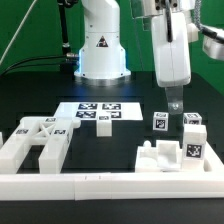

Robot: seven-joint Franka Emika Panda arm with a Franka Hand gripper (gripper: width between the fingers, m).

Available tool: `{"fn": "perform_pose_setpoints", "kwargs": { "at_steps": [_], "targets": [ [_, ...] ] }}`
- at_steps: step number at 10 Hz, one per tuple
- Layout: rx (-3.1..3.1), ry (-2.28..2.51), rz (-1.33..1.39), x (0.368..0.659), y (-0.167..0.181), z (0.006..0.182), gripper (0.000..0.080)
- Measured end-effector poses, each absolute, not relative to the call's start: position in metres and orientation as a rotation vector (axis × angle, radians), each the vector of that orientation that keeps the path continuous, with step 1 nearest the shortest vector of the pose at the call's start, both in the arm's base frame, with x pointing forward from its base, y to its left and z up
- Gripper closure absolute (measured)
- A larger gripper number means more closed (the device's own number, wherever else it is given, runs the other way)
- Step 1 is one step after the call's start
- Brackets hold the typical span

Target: Assemble chair

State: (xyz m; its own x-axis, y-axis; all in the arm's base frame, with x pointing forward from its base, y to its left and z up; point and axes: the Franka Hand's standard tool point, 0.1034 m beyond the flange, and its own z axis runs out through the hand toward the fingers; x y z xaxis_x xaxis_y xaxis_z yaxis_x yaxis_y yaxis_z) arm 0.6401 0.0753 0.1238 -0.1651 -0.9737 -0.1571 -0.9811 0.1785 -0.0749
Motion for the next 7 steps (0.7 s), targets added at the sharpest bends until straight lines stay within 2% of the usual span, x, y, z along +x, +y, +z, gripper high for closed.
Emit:
{"fn": "perform_pose_setpoints", "kwargs": {
  "at_steps": [2,4,5,6,7],
  "targets": [
    [-2.098,2.125,0.035,0.623,0.051,0.118,0.0150],
    [-2.296,1.925,0.052,0.593,0.031,0.114,0.0150],
    [-2.349,1.886,0.079,0.588,0.041,0.120,0.0150],
    [-2.427,1.809,0.025,0.600,0.058,0.131,0.0150],
    [-2.493,1.702,0.014,0.601,0.060,0.130,0.0150]
  ]
}}
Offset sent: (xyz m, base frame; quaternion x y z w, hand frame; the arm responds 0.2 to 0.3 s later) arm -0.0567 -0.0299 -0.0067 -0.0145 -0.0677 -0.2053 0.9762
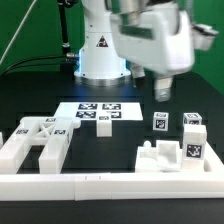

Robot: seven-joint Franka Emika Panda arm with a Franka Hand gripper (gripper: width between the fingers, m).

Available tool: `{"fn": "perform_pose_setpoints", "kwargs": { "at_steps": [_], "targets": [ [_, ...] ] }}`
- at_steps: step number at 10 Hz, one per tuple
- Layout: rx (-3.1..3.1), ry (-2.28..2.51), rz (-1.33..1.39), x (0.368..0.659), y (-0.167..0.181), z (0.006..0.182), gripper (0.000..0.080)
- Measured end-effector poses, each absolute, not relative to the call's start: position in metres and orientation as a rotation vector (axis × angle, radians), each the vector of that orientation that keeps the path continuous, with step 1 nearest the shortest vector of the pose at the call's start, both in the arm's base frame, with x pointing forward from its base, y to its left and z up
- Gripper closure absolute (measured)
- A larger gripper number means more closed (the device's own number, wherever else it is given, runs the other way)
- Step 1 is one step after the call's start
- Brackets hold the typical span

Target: Assemble chair

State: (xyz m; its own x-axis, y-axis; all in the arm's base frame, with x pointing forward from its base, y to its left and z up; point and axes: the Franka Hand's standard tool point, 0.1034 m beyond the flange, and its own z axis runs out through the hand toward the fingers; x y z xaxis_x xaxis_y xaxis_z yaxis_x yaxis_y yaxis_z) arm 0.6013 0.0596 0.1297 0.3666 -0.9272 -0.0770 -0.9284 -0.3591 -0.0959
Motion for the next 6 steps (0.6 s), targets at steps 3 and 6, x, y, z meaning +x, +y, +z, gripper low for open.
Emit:
{"fn": "perform_pose_setpoints", "kwargs": {
  "at_steps": [3,6],
  "targets": [
    [-2.690,1.380,-0.008,0.600,0.055,0.127,0.0150],
    [-2.907,0.889,0.054,0.561,0.029,0.091,0.0150]
  ]
}}
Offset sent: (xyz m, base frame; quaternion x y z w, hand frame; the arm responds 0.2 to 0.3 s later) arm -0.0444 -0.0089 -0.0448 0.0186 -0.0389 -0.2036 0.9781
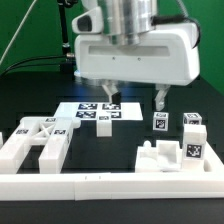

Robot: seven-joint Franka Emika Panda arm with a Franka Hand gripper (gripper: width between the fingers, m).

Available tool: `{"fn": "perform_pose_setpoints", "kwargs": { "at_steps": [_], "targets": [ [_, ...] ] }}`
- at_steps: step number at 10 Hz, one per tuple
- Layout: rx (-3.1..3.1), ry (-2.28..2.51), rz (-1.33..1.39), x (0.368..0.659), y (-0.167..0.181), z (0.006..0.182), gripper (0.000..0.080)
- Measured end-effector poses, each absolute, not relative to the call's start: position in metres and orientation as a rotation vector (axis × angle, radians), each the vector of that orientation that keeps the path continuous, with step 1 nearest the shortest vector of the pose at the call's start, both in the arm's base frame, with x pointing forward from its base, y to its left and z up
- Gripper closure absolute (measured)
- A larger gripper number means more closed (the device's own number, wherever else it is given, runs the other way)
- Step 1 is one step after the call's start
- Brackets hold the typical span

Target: Assemble chair

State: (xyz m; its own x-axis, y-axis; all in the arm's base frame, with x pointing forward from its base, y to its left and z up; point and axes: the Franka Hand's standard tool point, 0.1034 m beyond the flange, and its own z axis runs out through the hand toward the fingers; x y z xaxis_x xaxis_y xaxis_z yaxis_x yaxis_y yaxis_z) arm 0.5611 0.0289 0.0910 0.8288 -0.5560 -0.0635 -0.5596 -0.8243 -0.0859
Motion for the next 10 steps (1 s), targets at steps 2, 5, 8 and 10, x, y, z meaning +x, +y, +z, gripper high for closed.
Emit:
{"fn": "perform_pose_setpoints", "kwargs": {
  "at_steps": [2,5,8,10],
  "targets": [
    [-2.966,0.724,0.025,0.552,0.029,0.085,0.0150],
    [-3.034,0.406,0.021,0.550,0.022,0.080,0.0150],
    [-3.067,0.238,0.250,0.519,-0.009,0.051,0.0150],
    [-3.006,0.297,0.521,0.501,-0.003,0.055,0.0150]
  ]
}}
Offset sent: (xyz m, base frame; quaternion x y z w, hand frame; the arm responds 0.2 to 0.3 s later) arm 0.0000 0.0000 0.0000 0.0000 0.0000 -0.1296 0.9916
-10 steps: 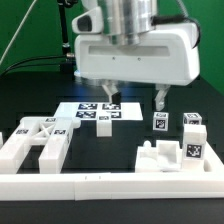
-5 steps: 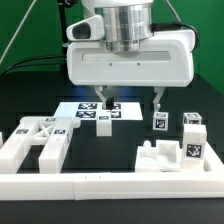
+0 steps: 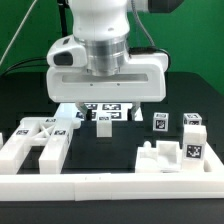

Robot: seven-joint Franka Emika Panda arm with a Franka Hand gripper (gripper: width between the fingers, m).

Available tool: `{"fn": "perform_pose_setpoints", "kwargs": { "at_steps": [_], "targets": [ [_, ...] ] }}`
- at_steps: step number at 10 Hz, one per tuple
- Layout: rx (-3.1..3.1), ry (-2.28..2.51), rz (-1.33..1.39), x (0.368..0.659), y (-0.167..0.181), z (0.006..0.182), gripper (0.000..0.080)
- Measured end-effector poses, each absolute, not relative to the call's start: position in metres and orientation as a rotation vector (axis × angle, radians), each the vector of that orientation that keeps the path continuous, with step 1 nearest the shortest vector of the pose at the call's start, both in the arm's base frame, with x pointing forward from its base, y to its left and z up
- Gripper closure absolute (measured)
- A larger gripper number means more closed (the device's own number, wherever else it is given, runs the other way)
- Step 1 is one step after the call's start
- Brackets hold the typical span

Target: Assemble chair

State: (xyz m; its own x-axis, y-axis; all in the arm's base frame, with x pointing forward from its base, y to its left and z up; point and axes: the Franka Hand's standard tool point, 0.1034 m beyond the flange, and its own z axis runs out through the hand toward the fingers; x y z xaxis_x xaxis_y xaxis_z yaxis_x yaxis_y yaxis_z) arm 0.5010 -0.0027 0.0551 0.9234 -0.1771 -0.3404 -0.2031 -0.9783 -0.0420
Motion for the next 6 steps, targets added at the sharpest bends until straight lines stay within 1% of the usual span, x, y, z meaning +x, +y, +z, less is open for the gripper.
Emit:
{"fn": "perform_pose_setpoints", "kwargs": {
  "at_steps": [2,3,4,6],
  "targets": [
    [-2.964,0.302,0.669,0.503,-0.005,0.052,0.0150],
    [-2.911,0.299,0.820,0.494,-0.005,0.051,0.0150],
    [-2.847,0.294,0.988,0.486,-0.007,0.044,0.0150],
    [-2.740,0.267,1.229,0.483,-0.009,0.041,0.0150]
  ]
}}
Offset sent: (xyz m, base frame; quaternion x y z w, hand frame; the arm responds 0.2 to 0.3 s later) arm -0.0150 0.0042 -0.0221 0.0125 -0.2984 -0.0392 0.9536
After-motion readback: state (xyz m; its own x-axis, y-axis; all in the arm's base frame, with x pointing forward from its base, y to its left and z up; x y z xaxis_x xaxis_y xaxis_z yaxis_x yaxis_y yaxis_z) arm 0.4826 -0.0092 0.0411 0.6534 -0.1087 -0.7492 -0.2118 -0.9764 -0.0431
